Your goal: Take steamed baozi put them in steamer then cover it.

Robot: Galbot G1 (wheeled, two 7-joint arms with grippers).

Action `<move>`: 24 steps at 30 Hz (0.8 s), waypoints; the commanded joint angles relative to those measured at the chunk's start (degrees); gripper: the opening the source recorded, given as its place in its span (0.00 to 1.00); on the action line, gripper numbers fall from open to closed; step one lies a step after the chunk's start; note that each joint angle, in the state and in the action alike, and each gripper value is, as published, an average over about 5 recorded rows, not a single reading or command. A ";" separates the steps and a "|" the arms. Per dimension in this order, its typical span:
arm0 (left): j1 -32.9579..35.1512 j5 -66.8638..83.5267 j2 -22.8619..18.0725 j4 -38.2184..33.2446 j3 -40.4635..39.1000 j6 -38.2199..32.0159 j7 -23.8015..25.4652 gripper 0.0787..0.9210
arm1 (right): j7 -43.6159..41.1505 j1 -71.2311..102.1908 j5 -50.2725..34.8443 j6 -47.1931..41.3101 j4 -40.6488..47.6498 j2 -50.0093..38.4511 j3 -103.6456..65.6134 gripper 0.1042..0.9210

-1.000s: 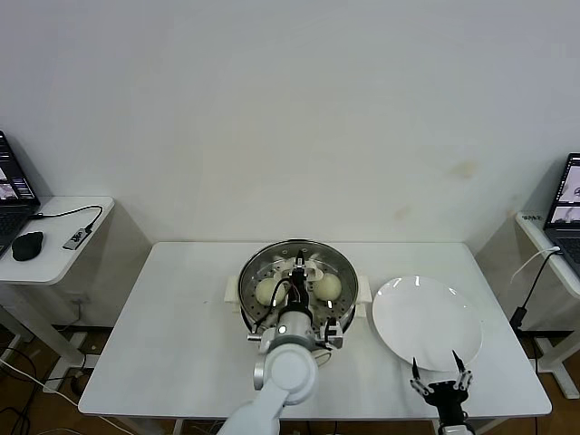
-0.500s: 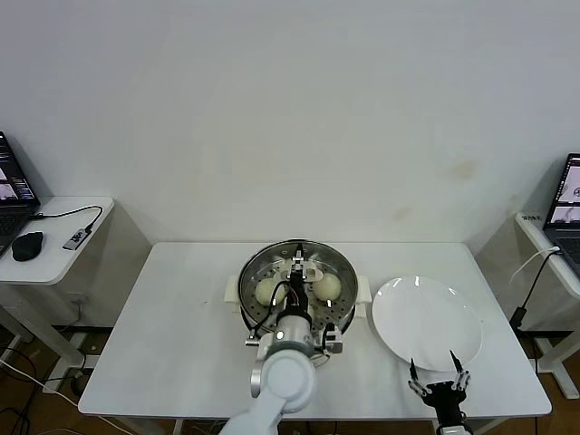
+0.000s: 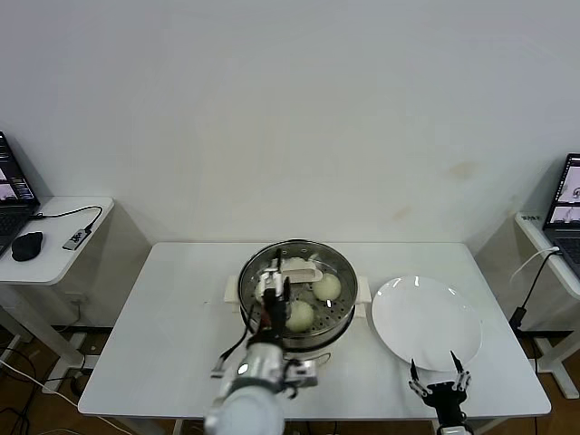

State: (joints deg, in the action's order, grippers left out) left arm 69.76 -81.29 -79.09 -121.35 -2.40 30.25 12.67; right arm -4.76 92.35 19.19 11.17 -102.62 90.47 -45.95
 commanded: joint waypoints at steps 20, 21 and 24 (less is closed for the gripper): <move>35.16 100.66 8.63 2.52 33.60 -47.14 -24.94 0.88 | -0.72 6.22 -16.17 4.02 -4.84 -6.00 3.58 0.88; 34.99 101.17 8.55 3.02 33.58 -47.13 -24.39 0.88 | -0.83 6.42 -16.34 4.05 -5.09 -6.16 3.70 0.88; 34.59 102.30 8.24 3.88 33.37 -47.05 -22.97 0.88 | -1.07 6.81 -16.44 4.03 -5.57 -6.40 3.92 0.88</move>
State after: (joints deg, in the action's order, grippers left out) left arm 99.95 1.17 -70.63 -120.63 27.19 -9.13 -10.30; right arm -5.16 96.80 6.36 14.47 -106.87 85.84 -42.96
